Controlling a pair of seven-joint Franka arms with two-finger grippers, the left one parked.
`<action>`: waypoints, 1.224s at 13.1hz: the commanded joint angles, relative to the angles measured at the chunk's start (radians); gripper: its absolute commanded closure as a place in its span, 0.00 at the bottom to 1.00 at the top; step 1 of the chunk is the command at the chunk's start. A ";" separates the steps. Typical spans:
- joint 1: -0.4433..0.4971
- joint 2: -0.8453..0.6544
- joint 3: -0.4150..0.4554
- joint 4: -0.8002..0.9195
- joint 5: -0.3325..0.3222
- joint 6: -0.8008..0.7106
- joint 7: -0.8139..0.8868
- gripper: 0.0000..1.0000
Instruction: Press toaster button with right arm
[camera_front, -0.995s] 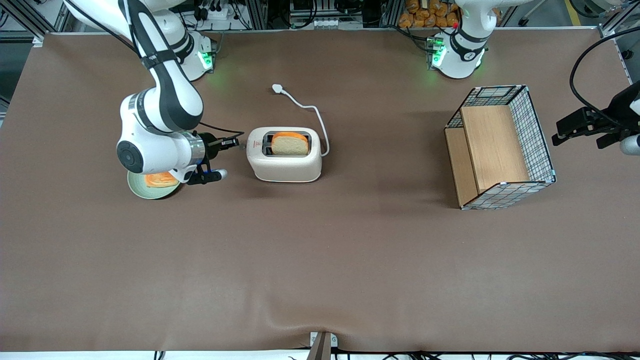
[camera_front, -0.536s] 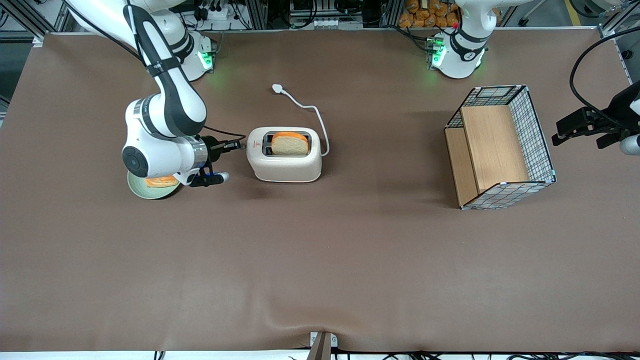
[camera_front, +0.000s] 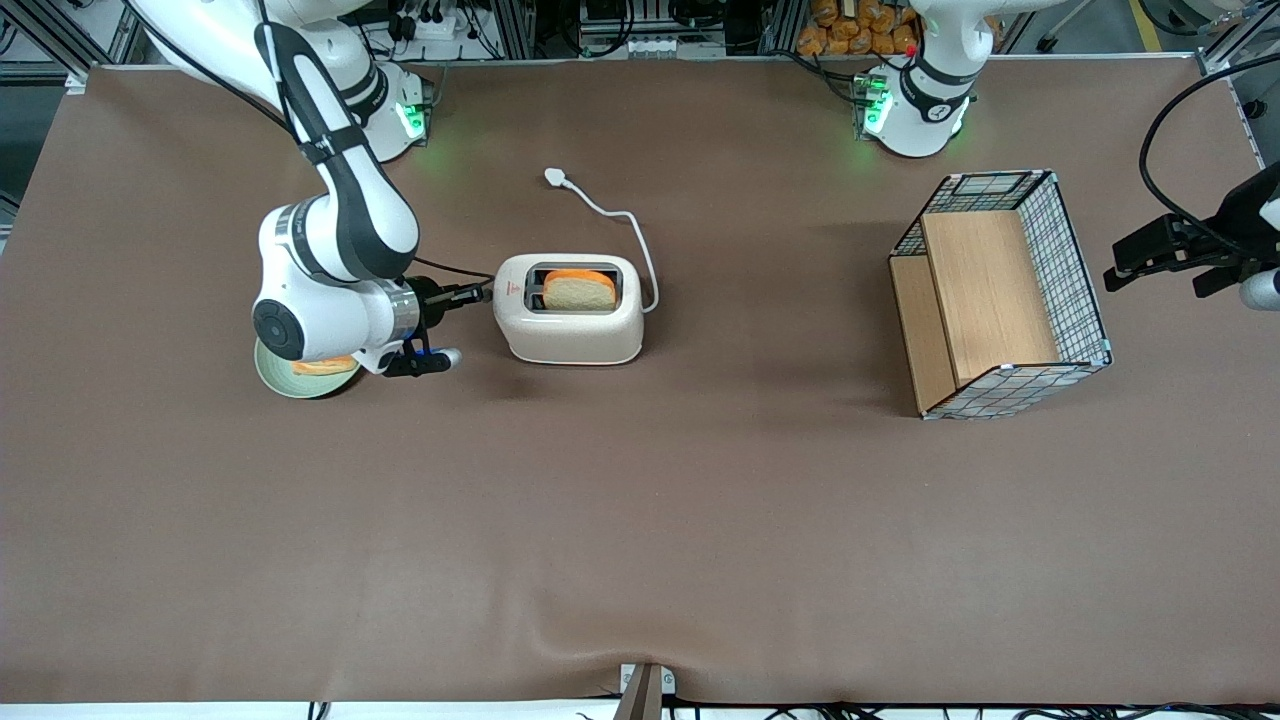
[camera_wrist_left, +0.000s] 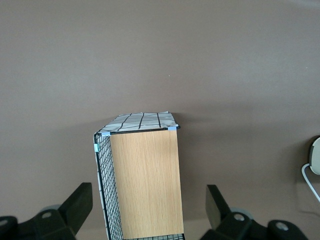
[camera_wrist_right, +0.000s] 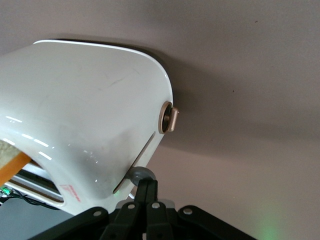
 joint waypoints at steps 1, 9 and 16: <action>0.014 0.011 -0.007 -0.009 0.048 0.021 0.000 1.00; 0.013 0.041 -0.007 -0.009 0.111 0.053 -0.016 1.00; -0.005 0.051 -0.007 -0.049 0.213 0.052 -0.120 1.00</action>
